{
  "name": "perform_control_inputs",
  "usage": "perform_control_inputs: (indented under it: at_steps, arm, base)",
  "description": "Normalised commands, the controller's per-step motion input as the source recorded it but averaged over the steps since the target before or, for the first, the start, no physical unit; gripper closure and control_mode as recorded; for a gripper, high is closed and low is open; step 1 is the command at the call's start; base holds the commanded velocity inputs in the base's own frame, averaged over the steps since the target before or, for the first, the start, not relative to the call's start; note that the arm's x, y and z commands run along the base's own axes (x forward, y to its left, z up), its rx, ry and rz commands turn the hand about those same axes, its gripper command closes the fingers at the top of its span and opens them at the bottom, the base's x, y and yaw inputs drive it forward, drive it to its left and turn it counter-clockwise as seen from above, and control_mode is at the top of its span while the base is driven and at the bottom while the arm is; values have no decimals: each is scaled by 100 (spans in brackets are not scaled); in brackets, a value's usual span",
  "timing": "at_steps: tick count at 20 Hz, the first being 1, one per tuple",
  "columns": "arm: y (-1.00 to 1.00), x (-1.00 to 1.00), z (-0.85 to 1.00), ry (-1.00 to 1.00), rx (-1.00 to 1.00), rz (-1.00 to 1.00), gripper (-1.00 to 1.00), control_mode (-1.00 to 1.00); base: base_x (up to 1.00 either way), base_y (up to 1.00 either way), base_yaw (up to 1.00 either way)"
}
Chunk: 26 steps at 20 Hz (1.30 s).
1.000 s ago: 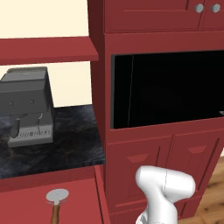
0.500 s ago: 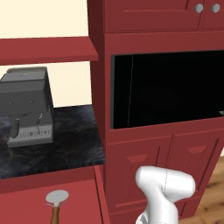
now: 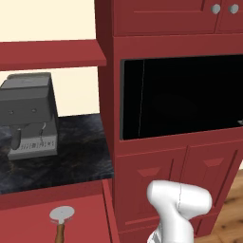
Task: Take the pizza cutter from the drawer on the left and place it on the dining counter for cutting.
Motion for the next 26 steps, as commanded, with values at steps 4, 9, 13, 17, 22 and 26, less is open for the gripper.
perform_control_inputs:
  at_steps: [4, 9, 13, 17, 22, 26]
  arm:
    - [15, -75, 11, 0, 0, 0, -100, -100]
    - [7, -78, 81, -5, 0, 0, -100, -100]
    - [1, -52, 100, -10, 0, 0, -100, -100]
    - [0, -34, 100, -5, 0, 0, -100, -100]
    - [0, -20, 100, -4, 0, 0, -100, -100]
    - [-1, -13, 100, -4, 0, 0, -100, -100]
  base:
    - [0, 0, 0]
    - [0, 0, 0]
    - [0, 0, 0]
    - [0, 0, 0]
    - [0, 0, 0]
    - [0, 0, 0]
